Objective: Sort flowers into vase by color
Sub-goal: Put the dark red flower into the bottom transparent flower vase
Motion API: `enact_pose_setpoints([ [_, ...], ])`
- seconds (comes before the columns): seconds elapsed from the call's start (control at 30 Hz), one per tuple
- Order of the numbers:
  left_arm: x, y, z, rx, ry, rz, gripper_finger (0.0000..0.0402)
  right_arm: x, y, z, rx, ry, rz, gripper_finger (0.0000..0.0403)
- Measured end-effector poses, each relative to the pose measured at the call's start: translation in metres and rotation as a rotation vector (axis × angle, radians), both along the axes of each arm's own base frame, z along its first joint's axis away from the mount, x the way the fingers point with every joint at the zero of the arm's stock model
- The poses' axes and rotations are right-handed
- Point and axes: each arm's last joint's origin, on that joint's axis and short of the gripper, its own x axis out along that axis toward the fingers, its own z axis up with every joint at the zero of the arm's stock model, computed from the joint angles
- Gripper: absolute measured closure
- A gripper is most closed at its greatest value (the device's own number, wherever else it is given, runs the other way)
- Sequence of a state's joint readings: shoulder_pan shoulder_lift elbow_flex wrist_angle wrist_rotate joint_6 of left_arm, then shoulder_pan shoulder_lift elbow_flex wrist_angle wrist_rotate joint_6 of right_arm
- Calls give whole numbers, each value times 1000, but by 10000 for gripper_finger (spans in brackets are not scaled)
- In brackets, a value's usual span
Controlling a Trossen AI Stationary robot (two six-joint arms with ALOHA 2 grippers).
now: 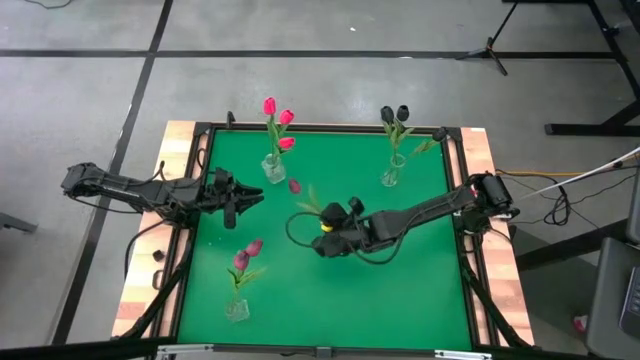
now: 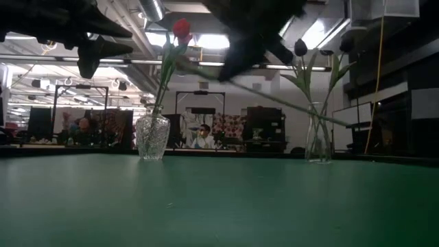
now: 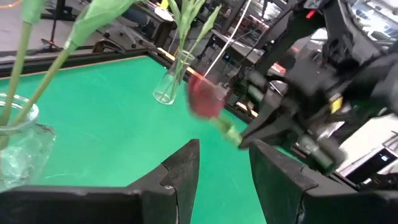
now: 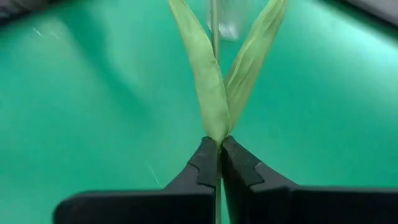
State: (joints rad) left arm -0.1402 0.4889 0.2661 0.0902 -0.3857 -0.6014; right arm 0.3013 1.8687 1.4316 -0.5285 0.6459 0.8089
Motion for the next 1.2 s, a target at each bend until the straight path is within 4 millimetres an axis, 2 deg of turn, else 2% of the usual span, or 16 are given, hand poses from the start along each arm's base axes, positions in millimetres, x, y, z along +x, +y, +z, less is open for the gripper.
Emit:
enact_pose_setpoints([
  [0.2, 0, 0, 0, -22, -4, -11, 264, 23, -6, 42, -130, -133, 130, 398],
  [0.37, 0, 0, -1, -21, 3, -12, 264, 34, -1, 70, -241, -255, 233, 400],
  [0.67, 0, 0, 0, -22, -5, -13, 264, 32, 22, 111, -402, -496, 414, 399],
  [0.8, 1, -3, 6, -35, -64, -92, 264, 32, 22, 127, -465, -612, 484, 398],
  [0.97, 2, -6, 13, -13, -131, -197, 264, 38, 11, 138, -537, -757, 590, 399],
  [1.2, 0, -7, 28, 148, -273, -253, 264, 54, -22, 138, -505, -973, 702, 396],
])
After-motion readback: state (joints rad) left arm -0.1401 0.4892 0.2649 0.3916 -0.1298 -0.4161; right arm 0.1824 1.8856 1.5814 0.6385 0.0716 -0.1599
